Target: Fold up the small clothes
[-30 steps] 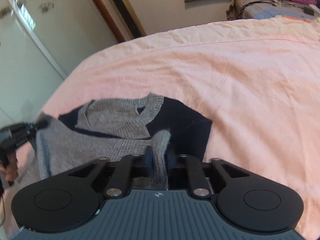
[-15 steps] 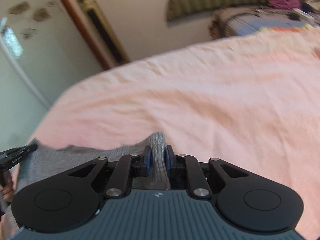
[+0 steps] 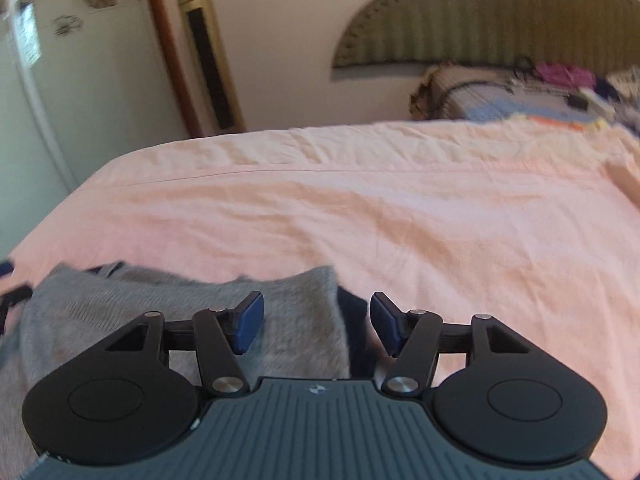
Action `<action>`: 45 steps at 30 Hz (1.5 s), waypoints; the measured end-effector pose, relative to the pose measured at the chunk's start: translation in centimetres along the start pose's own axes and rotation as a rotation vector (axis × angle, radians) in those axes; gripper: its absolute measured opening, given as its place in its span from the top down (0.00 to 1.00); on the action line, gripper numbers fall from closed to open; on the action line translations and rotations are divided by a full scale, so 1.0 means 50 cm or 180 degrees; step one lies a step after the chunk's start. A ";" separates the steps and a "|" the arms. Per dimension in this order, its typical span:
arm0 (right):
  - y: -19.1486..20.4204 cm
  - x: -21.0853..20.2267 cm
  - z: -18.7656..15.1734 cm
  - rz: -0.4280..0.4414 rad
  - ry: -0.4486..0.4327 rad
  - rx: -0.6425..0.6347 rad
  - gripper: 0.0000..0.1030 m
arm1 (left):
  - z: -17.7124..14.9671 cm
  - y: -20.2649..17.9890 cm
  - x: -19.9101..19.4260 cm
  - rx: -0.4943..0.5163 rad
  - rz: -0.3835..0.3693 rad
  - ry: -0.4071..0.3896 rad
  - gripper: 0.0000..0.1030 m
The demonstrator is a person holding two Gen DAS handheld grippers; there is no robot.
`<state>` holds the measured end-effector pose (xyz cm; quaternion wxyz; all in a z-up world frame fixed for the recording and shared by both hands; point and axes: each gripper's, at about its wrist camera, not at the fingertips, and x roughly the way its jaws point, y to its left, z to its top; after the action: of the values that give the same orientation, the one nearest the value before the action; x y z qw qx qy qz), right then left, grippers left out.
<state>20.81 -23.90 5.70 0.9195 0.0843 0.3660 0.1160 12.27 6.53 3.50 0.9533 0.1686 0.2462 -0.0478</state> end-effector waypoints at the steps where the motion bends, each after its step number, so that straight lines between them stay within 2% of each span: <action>1: -0.004 0.016 0.008 0.0039 0.0041 0.0034 0.40 | -0.006 -0.009 0.000 0.0051 0.0027 -0.0021 0.42; 3: -0.004 0.053 0.016 0.0009 0.0205 -0.0038 0.40 | -0.014 -0.018 -0.001 0.0126 0.0119 -0.0082 0.39; 4: -0.002 0.072 0.018 -0.0055 0.0277 -0.0102 0.44 | -0.022 -0.018 -0.006 0.0106 0.0124 -0.0100 0.38; 5: 0.000 0.079 0.017 -0.0059 0.0259 -0.0162 0.60 | -0.023 -0.014 -0.006 0.0074 0.0115 -0.0081 0.38; 6: 0.003 0.082 0.019 0.0004 0.0253 -0.0182 0.83 | -0.026 -0.012 -0.011 0.0046 0.0116 -0.0066 0.38; 10: 0.027 0.046 0.024 0.0029 0.0065 -0.0442 0.83 | -0.024 -0.009 -0.033 0.0046 0.0033 -0.0167 0.37; 12: 0.005 0.030 0.032 0.0062 -0.0022 -0.0324 0.83 | -0.018 -0.010 -0.037 0.0018 -0.0093 -0.0193 0.27; 15: -0.055 0.034 0.028 -0.0001 -0.0051 0.0087 0.83 | -0.019 -0.022 0.003 0.0086 -0.0058 0.0042 0.24; 17: -0.062 0.051 0.008 -0.0061 0.0044 0.0092 0.83 | -0.032 -0.024 0.038 0.0096 -0.0095 0.0270 0.24; 19: -0.062 0.052 -0.005 -0.0083 -0.0040 0.0135 0.83 | -0.040 -0.015 0.049 0.0011 -0.0005 0.0259 0.19; 21: -0.061 0.060 -0.013 -0.0102 0.0003 0.0162 0.83 | -0.029 -0.006 0.043 -0.0103 -0.0007 0.0295 0.19; 22: -0.055 0.058 -0.011 -0.0178 -0.0015 0.0095 0.81 | -0.025 -0.007 0.030 -0.0095 -0.0003 0.0227 0.20; 24: -0.036 0.034 -0.003 -0.0322 -0.0118 0.0028 0.63 | -0.014 -0.014 0.000 -0.0008 -0.0002 0.0046 0.20; 25: -0.020 0.012 0.001 -0.0371 -0.0249 -0.0034 0.63 | -0.006 -0.020 -0.014 0.0001 -0.0023 -0.0024 0.20; 27: 0.019 -0.030 0.004 -0.0218 -0.0461 -0.0211 0.63 | 0.017 -0.026 -0.019 -0.0040 -0.0060 -0.0112 0.20; 28: 0.040 -0.041 0.003 -0.0074 -0.0471 -0.0284 0.60 | 0.028 -0.031 -0.011 -0.0061 -0.0106 -0.0113 0.20; 29: 0.061 -0.037 0.001 0.0088 -0.0390 -0.0347 0.52 | 0.037 -0.038 0.008 -0.0075 -0.0176 -0.0051 0.20; 31: 0.090 -0.002 -0.011 0.0263 -0.0120 -0.0413 0.43 | 0.041 -0.056 0.068 -0.0066 -0.0277 0.0258 0.19; 32: 0.096 0.023 -0.018 0.0203 -0.0001 -0.0445 0.43 | 0.035 -0.059 0.107 -0.0120 -0.0260 0.0486 0.19; 33: 0.096 0.048 -0.028 0.0064 0.0075 -0.0485 0.43 | 0.024 -0.050 0.138 -0.0276 -0.0354 0.0636 0.17; 34: 0.090 0.061 -0.039 -0.0031 0.0018 -0.0559 0.41 | 0.019 -0.030 0.150 -0.0460 -0.0457 0.0604 0.12; 35: 0.079 0.065 -0.053 -0.0070 -0.0133 -0.0672 0.27 | 0.015 -0.007 0.169 -0.0603 -0.0523 0.0670 0.00; 36: 0.062 0.072 -0.058 -0.0091 -0.0164 -0.0624 0.21 | 0.011 0.016 0.184 -0.0780 -0.0541 0.0702 0.00; 38: 0.029 0.071 -0.047 0.0009 -0.0245 -0.0287 0.22 | 0.014 0.029 0.186 -0.0873 -0.0328 0.0694 0.00; 40: 0.043 0.067 -0.051 -0.0082 -0.0244 -0.0398 0.23 | 0.013 0.028 0.149 -0.0868 0.0140 0.0581 0.01; 41: 0.050 0.053 -0.053 -0.0178 -0.0258 -0.0397 0.23 | 0.006 0.039 0.110 -0.0942 0.0225 0.0450 0.01; 42: 0.048 0.026 -0.057 -0.0235 -0.0279 -0.0286 0.23 | -0.006 0.054 0.065 -0.1079 0.0184 0.0311 0.01; 43: 0.039 -0.009 -0.062 -0.0179 -0.0310 -0.0096 0.22 | -0.025 0.074 0.006 -0.1282 0.0072 0.0161 0.00; 45: 0.011 -0.107 -0.098 0.0187 -0.0461 0.0270 0.15 | -0.074 0.109 -0.105 -0.1730 -0.0194 -0.0034 0.00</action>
<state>13.55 -24.51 5.80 0.9354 0.1421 0.3004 0.1209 6.95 12.95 4.59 0.9629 -0.1012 0.2500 -0.0096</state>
